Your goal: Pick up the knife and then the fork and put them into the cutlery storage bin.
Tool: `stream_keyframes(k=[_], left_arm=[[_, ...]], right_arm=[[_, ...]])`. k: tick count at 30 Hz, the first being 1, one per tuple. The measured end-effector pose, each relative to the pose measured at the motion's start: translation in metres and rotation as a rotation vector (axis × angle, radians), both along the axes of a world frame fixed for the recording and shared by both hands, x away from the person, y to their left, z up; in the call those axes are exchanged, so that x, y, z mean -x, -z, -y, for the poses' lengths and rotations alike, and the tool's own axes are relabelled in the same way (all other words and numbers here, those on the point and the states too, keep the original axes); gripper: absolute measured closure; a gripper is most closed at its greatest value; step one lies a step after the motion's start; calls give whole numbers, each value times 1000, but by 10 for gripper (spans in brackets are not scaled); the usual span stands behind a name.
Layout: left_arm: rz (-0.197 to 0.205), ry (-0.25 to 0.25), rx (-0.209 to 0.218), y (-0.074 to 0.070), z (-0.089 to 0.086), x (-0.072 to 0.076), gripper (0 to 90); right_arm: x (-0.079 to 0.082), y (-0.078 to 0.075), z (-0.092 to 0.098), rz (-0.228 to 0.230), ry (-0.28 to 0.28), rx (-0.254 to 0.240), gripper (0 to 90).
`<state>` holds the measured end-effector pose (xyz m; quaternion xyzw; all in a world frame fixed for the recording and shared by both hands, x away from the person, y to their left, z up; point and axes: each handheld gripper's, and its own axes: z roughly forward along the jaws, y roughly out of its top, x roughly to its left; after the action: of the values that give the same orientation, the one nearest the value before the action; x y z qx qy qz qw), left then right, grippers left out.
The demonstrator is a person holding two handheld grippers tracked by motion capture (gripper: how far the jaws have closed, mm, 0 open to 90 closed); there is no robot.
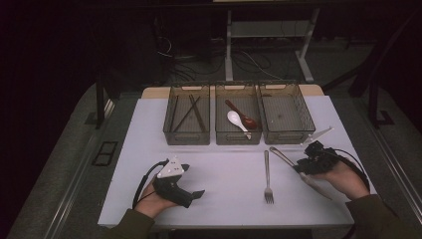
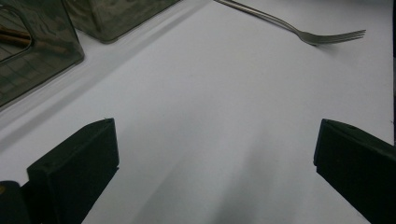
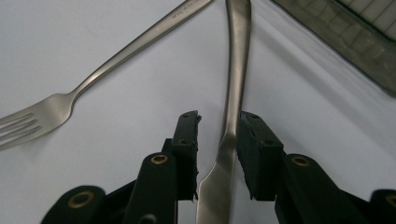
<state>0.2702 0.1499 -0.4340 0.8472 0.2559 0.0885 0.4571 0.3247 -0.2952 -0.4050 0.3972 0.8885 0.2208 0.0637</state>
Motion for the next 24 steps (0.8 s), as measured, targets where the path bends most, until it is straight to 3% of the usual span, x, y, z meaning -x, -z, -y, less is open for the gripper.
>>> stream_keyframes(k=[4, 14, 24], left_arm=[[6, -9, 7, -1, -4, -1, 0], [-7, -25, 5, -1, -11, -3, 0], [-6, -16, -1, 0, -10, -3, 0]], right_arm=[[-14, 1, -9, -37, 23, 45, 600], [-38, 10, -25, -133, 12, 162, 667], [-46, 14, -33, -196, -15, 226, 747]])
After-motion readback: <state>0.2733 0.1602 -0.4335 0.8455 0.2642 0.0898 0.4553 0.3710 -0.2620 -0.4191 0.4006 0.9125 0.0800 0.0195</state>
